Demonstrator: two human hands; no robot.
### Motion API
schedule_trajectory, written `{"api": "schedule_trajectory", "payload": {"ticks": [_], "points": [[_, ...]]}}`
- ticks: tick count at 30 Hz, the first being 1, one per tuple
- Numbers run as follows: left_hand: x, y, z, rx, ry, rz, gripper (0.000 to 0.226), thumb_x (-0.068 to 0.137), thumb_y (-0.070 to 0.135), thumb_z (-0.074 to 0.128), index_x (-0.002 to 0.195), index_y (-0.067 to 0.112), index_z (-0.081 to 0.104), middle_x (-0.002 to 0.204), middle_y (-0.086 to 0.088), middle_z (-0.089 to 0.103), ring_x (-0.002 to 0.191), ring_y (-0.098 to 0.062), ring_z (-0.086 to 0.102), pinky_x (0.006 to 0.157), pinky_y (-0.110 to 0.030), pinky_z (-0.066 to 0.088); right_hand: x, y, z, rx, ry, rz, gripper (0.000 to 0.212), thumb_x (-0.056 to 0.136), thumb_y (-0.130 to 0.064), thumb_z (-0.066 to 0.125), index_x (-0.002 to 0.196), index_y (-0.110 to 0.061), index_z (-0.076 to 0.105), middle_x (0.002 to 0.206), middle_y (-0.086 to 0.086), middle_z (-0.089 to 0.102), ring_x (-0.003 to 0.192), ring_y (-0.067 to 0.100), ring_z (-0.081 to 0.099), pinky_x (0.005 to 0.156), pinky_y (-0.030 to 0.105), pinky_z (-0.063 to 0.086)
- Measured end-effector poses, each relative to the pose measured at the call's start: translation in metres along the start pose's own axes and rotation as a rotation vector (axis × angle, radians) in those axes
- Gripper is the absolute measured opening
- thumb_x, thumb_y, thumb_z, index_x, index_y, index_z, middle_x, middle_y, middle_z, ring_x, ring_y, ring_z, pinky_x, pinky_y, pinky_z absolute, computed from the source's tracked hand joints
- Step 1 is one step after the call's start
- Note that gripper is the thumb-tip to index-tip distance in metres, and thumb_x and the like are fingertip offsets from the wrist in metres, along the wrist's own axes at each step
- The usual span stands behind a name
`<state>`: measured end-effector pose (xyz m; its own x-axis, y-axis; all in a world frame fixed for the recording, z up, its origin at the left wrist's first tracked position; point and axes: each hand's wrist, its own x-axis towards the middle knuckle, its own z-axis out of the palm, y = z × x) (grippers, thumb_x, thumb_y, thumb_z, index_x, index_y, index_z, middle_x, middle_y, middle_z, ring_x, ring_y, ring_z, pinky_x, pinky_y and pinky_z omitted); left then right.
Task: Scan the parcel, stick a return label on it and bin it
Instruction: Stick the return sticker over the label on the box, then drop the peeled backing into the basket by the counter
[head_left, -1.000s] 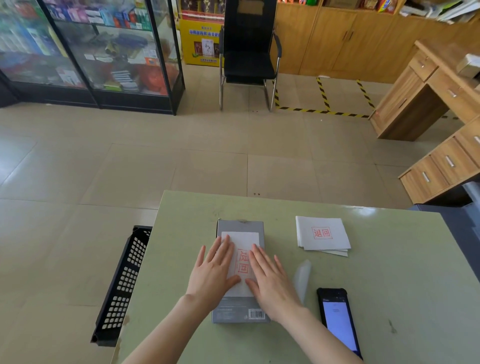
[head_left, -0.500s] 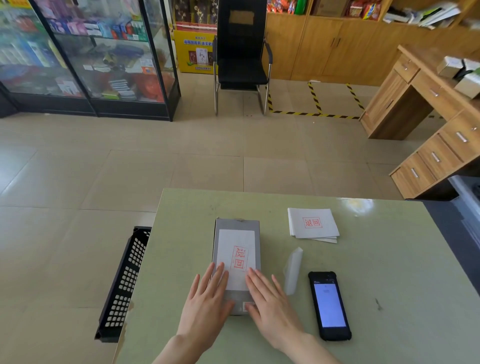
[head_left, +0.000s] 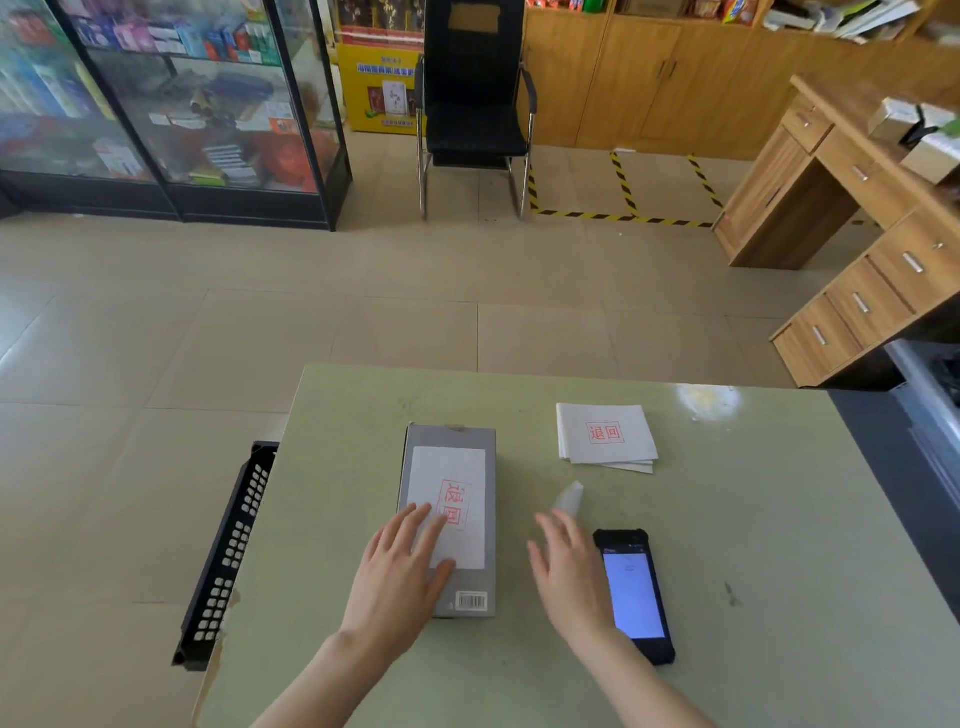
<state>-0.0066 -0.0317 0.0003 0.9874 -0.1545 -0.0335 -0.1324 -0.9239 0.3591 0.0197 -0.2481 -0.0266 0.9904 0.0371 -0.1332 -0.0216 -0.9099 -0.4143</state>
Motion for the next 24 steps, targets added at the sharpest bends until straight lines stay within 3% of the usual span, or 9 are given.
{"api": "schedule_trajectory", "payload": {"ticks": [2, 4, 8, 14, 18, 21, 24], "points": [[0.017, 0.010, 0.003, -0.049, -0.012, 0.007, 0.044, 0.094, 0.032, 0.051, 0.136, 0.019, 0.046, 0.143, -0.002, 0.048, 0.137, -0.022, 0.038, 0.106, -0.037, 0.038, 0.014, 0.013, -0.005, -0.024, -0.017, 0.164, 0.036, 0.094, -0.030, 0.050, 0.127, -0.018, 0.050, 0.124, 0.005, 0.050, 0.112, 0.022, 0.048, 0.080, 0.034, 0.050], [0.030, 0.022, 0.006, -0.070, -0.032, 0.014, 0.043, 0.095, 0.030, 0.048, 0.137, 0.020, 0.043, 0.141, 0.000, 0.048, 0.135, -0.021, 0.037, 0.105, -0.035, 0.037, 0.024, 0.022, -0.006, -0.052, -0.115, 0.273, 0.040, 0.092, -0.033, 0.053, 0.129, -0.019, 0.046, 0.117, 0.008, 0.047, 0.110, 0.025, 0.045, 0.069, 0.033, 0.046], [0.043, 0.037, 0.014, -0.105, -0.018, -0.004, 0.041, 0.096, 0.026, 0.045, 0.136, 0.023, 0.042, 0.133, 0.002, 0.052, 0.126, -0.020, 0.043, 0.100, -0.031, 0.037, 0.033, 0.035, 0.004, -0.006, -0.225, 0.296, 0.039, 0.092, -0.028, 0.055, 0.128, -0.017, 0.044, 0.116, 0.010, 0.049, 0.111, 0.027, 0.047, 0.070, 0.034, 0.044], [0.042, 0.039, 0.012, -0.202, -0.001, -0.055, 0.036, 0.095, 0.024, 0.048, 0.132, 0.024, 0.047, 0.124, 0.004, 0.057, 0.118, -0.019, 0.048, 0.092, -0.030, 0.043, 0.037, 0.038, 0.001, 0.192, -0.142, 0.178, 0.035, 0.085, -0.004, 0.054, 0.118, -0.016, 0.052, 0.111, 0.005, 0.062, 0.099, 0.023, 0.057, 0.074, 0.033, 0.049], [0.046, 0.039, -0.004, -0.279, -0.003, -0.071, 0.045, 0.092, 0.033, 0.057, 0.134, 0.029, 0.044, 0.133, 0.011, 0.049, 0.120, -0.013, 0.047, 0.091, -0.033, 0.048, 0.049, 0.015, -0.027, 0.409, -0.018, 0.065, 0.032, 0.082, -0.004, 0.059, 0.111, -0.018, 0.061, 0.086, -0.001, 0.064, 0.074, 0.018, 0.059, 0.069, 0.030, 0.050], [0.053, 0.042, -0.022, -0.374, 0.002, -0.027, 0.059, 0.087, 0.035, 0.065, 0.139, 0.035, 0.038, 0.145, 0.015, 0.037, 0.126, -0.008, 0.043, 0.097, -0.030, 0.045, 0.054, -0.013, -0.050, 0.526, 0.013, -0.053, 0.030, 0.081, -0.004, 0.065, 0.103, -0.024, 0.066, 0.081, -0.008, 0.065, 0.072, 0.007, 0.059, 0.068, 0.020, 0.050], [0.056, 0.039, -0.040, -0.482, 0.051, 0.002, 0.066, 0.084, 0.032, 0.070, 0.140, 0.037, 0.036, 0.149, 0.018, 0.035, 0.126, -0.003, 0.043, 0.099, -0.026, 0.043, 0.051, -0.048, -0.064, 0.678, -0.065, -0.096, 0.029, 0.081, -0.001, 0.065, 0.097, -0.025, 0.069, 0.080, -0.010, 0.068, 0.070, 0.002, 0.060, 0.066, 0.011, 0.048]]}}
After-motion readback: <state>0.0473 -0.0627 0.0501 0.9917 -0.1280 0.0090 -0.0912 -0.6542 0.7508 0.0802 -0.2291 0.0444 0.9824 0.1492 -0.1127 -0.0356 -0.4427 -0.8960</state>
